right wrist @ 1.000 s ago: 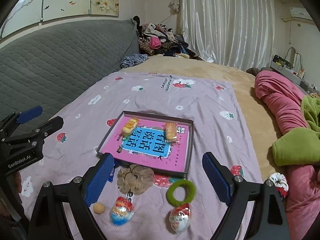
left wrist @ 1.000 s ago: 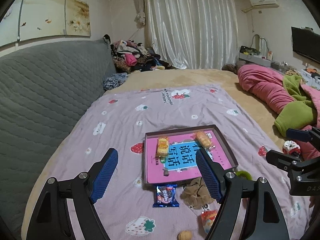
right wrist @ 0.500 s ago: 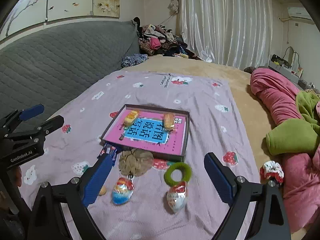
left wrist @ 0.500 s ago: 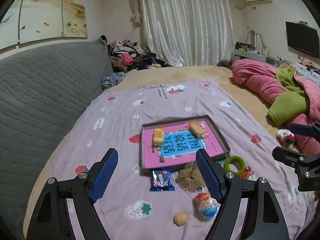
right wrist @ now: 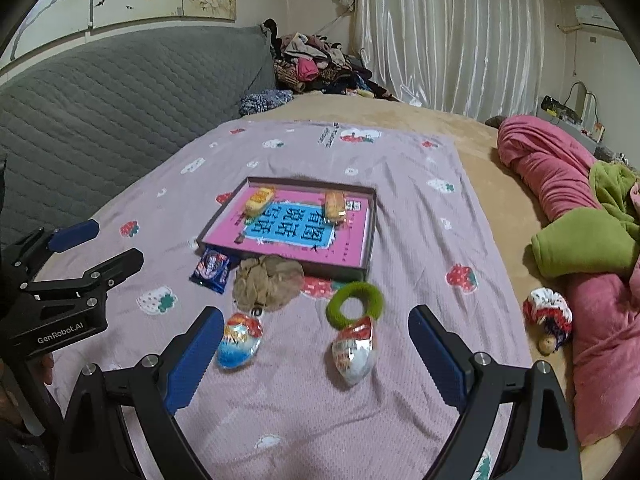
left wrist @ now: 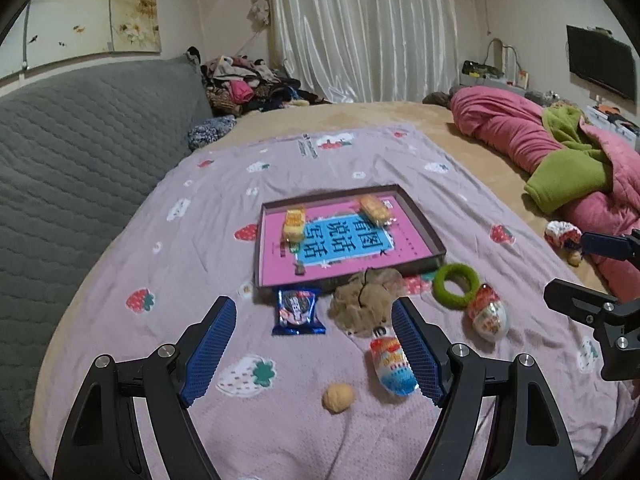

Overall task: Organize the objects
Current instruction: 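Withdraw both open tools from the tray back toward the remaining snacks, then grasp the blue-and-white egg with the left tool while the right tool grasps the red-and-white egg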

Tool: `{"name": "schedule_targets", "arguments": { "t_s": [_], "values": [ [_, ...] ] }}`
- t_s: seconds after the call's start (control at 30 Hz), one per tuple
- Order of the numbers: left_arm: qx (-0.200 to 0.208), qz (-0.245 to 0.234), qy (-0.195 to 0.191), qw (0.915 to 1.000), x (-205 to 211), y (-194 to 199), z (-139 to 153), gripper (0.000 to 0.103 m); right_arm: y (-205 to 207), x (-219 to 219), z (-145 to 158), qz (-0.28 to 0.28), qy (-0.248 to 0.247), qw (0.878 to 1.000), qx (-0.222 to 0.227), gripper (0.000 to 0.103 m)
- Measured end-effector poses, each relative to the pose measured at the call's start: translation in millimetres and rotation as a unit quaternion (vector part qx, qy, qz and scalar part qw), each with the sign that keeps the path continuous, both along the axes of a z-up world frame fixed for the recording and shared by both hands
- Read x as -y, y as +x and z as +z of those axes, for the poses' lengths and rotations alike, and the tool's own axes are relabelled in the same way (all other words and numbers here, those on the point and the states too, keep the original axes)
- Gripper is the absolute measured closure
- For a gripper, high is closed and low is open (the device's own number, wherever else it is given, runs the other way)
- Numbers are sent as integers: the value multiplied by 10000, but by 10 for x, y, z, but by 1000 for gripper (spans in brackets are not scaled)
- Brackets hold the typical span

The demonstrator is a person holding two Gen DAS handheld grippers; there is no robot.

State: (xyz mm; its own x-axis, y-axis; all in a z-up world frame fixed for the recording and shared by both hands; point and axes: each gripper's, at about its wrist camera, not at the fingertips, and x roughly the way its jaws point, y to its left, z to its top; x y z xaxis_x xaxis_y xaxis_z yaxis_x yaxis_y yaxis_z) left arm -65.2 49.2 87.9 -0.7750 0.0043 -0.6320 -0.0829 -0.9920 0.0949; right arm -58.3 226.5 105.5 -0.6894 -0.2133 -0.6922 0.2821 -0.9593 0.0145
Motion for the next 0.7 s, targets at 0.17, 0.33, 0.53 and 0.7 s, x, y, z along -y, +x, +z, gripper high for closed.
{"name": "schedule_targets", "arguments": {
  "t_s": [0.17, 0.33, 0.53, 0.7],
  "values": [
    [188, -9, -24, 9998, -55, 5, -208, 22, 23, -39, -150, -39, -14, 9999, 96, 9],
    [299, -3, 12, 9996, -75, -22, -328, 22, 21, -90, -280, -114, 15, 9998, 183, 9],
    [420, -52, 0, 9991, -145, -30, -479, 22, 0, -162, -406, -204, 36, 9995, 237, 9],
    [515, -88, -47, 9986, -194, -22, -611, 22, -13, -196, -529, -268, 115, 9991, 302, 9]
  ]
}}
